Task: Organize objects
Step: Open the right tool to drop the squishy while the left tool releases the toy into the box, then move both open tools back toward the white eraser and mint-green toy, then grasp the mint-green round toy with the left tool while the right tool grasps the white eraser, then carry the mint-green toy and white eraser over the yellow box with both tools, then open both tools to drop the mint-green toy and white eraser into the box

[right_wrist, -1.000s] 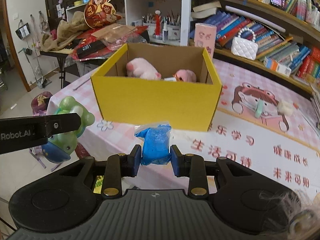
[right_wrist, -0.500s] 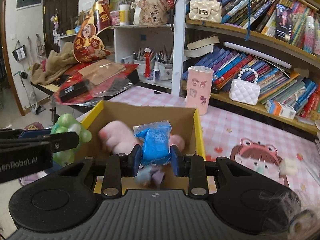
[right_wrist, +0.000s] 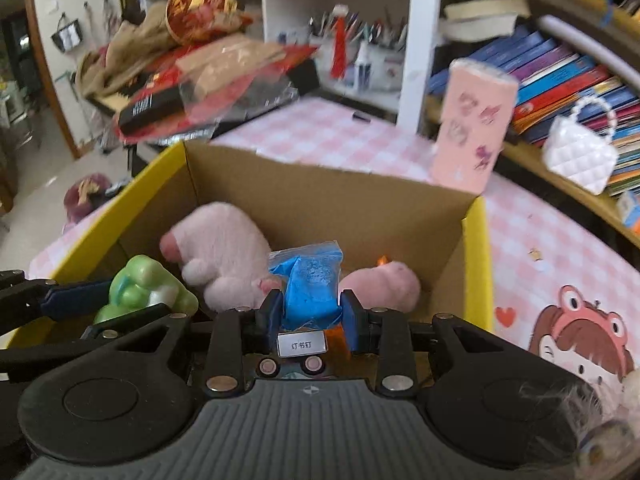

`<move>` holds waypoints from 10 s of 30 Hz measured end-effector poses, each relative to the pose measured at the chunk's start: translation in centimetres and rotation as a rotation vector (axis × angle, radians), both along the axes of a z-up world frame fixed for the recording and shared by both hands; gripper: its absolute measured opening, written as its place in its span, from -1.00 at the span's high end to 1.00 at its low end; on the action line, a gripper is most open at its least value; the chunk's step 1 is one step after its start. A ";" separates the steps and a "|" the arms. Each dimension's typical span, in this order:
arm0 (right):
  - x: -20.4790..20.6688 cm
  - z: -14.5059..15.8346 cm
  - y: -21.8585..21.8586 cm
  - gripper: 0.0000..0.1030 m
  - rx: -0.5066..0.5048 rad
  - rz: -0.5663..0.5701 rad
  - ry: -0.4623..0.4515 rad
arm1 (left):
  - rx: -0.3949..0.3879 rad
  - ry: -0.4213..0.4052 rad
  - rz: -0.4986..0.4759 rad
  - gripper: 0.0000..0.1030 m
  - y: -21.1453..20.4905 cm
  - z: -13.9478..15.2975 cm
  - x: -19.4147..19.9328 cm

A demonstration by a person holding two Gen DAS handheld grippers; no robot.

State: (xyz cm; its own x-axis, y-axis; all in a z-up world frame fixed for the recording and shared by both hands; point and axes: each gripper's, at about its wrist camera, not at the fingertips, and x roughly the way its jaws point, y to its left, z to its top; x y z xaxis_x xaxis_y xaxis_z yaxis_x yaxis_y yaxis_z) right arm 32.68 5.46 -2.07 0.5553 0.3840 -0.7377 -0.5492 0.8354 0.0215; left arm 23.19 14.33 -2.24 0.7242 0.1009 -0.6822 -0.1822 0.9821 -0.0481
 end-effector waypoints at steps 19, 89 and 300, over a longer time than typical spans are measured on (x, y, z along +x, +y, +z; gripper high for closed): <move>0.0 1.6 -1.1 0.25 0.045 -0.081 -0.015 | -0.029 -0.097 0.010 -0.36 0.7 2.3 -1.6; -30.7 -1.2 -22.3 -0.20 -0.032 -0.734 -0.037 | -0.002 0.083 -0.492 -0.89 -14.8 -0.4 -17.3; -5.8 -1.0 -2.4 0.13 0.036 -0.083 0.015 | -0.156 0.026 -0.005 0.56 0.7 -0.2 -2.5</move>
State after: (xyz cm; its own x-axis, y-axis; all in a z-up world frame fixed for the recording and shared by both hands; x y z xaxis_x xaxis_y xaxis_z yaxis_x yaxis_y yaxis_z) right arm 26.90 3.05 -3.06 0.5750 0.3637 -0.7328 -0.4773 0.8766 0.0605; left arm 20.70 15.03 -2.46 0.7065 -0.0110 -0.7076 -0.1804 0.9640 -0.1951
